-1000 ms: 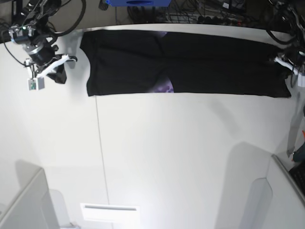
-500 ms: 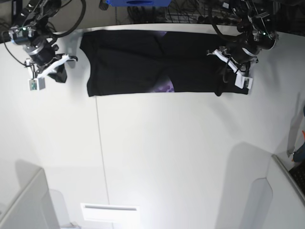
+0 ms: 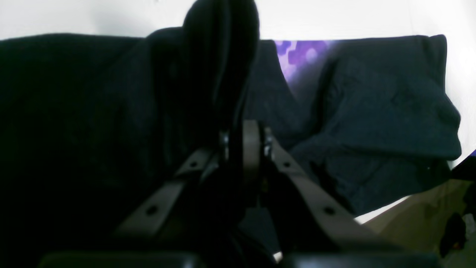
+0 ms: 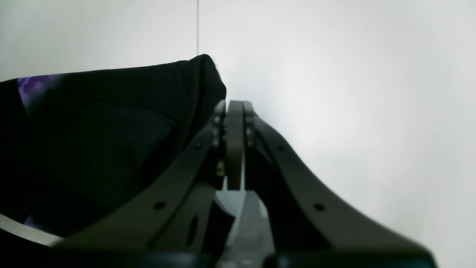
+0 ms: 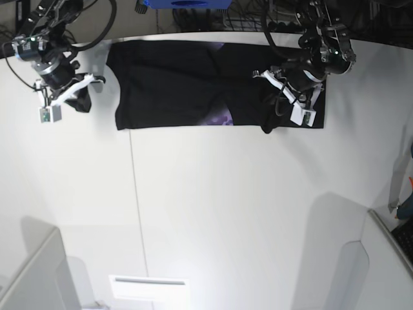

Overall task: Fold the T-shirt properly
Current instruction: 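Grasp the shirt's side with the left gripper and fold it inward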

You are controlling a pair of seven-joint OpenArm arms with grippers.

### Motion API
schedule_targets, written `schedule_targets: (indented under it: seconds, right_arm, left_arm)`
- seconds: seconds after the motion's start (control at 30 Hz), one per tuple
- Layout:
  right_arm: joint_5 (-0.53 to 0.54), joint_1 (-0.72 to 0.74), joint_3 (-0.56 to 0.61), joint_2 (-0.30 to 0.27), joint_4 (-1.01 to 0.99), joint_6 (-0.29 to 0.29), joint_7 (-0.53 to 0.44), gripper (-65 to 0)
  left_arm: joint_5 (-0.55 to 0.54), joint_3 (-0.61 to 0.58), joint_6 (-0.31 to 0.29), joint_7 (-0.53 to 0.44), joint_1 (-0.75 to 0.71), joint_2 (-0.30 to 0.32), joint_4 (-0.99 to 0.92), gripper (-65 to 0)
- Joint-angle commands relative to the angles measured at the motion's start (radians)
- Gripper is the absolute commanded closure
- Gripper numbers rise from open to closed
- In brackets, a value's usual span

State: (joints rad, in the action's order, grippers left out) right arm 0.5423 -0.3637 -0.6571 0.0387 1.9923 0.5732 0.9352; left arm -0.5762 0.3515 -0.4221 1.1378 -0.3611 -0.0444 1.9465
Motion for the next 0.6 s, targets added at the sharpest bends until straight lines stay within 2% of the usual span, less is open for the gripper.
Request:
schedule_targets:
  seconds: [0.0,0.57]
  right_arm:
    - [0.014,0.002,-0.003,-0.006,0.019,0.000,-0.020,0.0]
    - [0.014,0.002,-0.003,-0.006,0.019,0.000,-0.020,0.0]
  left_arm:
    - [-0.020,-0.001,-0.005,-0.014,0.003,-0.005,0.017,0.0]
    - [-0.021,-0.002,-0.005,-0.011,-0.003,-0.010,0.015,0.0]
